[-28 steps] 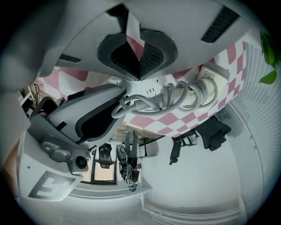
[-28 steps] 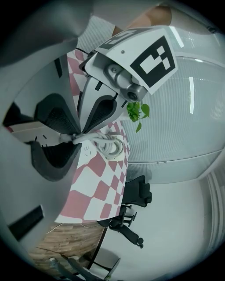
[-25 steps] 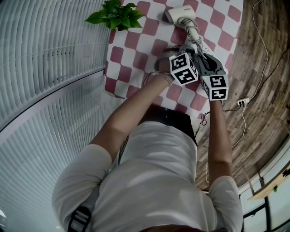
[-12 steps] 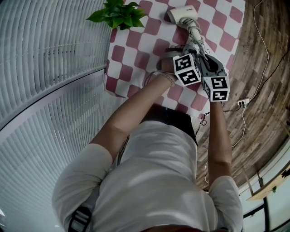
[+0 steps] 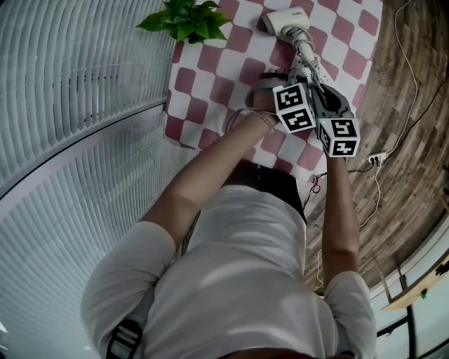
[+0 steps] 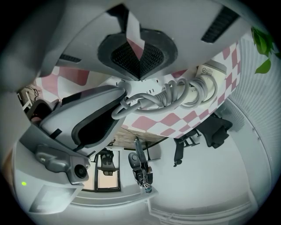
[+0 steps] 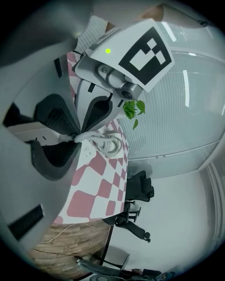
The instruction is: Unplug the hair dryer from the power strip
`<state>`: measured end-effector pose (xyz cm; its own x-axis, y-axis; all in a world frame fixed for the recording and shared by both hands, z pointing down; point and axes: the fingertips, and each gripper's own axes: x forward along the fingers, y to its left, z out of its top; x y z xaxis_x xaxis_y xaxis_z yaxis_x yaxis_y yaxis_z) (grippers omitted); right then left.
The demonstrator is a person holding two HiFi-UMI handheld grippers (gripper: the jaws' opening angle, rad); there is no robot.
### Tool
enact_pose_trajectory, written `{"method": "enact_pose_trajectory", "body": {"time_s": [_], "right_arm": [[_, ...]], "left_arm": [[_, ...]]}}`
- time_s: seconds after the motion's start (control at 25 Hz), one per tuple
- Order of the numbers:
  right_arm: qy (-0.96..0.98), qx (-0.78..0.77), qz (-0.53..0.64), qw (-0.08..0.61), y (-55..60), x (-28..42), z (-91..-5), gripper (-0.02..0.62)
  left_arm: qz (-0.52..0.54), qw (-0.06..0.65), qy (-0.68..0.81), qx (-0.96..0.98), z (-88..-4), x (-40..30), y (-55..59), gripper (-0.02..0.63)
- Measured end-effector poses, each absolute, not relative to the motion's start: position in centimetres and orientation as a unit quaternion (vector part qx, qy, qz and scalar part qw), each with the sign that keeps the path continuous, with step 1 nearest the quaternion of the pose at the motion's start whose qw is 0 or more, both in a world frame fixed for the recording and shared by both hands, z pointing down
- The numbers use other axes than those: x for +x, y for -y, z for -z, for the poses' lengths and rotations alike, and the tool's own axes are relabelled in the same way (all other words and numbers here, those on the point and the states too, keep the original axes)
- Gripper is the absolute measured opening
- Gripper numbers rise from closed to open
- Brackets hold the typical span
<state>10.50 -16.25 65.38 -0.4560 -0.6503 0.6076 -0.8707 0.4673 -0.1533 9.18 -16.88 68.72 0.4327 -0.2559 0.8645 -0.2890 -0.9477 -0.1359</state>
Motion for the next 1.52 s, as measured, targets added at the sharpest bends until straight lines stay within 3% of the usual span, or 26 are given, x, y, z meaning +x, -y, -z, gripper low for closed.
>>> {"method": "enact_pose_trajectory", "body": {"time_s": [0.52, 0.72, 1.52], "right_arm": [[0.822, 0.464, -0.241, 0.227, 16.1, 10.4, -65.2, 0.071], [0.838, 0.477, -0.199, 0.176, 17.9, 10.4, -59.8, 0.069], [0.837, 0.456, -0.218, 0.208, 17.4, 10.7, -60.8, 0.072]], "left_arm": [[-0.515, 0.01, 0.154, 0.843, -68.8, 9.0, 16.8, 0.029], [-0.517, 0.011, 0.148, 0.843, -68.8, 9.6, 16.9, 0.028], [-0.515, 0.045, 0.149, 0.843, -68.7, 9.2, 16.9, 0.029]]}}
